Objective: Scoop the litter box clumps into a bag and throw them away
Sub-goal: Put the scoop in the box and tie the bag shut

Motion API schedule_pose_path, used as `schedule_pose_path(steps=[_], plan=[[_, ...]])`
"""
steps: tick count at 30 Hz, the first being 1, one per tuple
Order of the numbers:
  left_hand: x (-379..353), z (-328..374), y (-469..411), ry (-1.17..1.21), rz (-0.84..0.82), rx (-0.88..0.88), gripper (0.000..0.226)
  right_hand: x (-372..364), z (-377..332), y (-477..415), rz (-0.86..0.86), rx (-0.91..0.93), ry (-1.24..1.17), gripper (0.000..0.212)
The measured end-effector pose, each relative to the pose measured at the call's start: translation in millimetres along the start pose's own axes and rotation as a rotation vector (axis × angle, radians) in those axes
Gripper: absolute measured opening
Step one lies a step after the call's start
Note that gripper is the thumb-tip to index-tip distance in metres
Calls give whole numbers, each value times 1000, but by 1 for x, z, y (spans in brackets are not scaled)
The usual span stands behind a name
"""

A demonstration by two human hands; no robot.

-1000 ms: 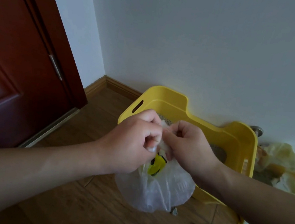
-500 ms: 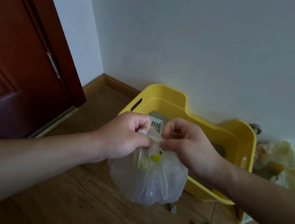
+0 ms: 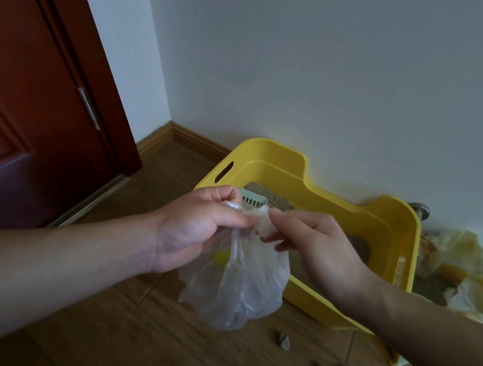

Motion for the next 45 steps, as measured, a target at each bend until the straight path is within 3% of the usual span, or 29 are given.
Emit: schedule_pose_path(steps=[4, 7, 8, 11, 15, 22, 33, 45], plan=[[-2, 2, 3, -5, -25, -20, 27, -6, -5, -1, -21, 74, 64, 38], [-5, 10, 8, -52, -18, -70, 34, -4, -6, -3, 37, 111, 94, 58], [-3, 15, 10, -139, 23, -115, 35, -1, -9, -4, 60, 126, 103, 55], [4, 45, 17, -472, 221, -324, 37, 9, -23, -10, 125, 178, 107, 21], [28, 81, 19, -664, 439, -547, 37, 27, -31, -24, 167, 162, 175, 20], [98, 55, 4, -834, 604, -416, 41, 42, 10, -47, 181, -18, 402, 27], [161, 26, 9, -921, 859, -164, 41, 69, 64, -63, 165, -149, 722, 30], [172, 21, 13, -925, 853, -102, 42, 79, 78, -67, 154, -186, 742, 27]])
Point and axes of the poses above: each hand's wrist, its own y-axis away from the middle knuckle, its own x-axis out of the back of the hand, z = x × y, the point moved 7 cm from there along -y, towards the middle knuckle, and after that the axes turned 5 degrees about y, right-handed, at the moved point
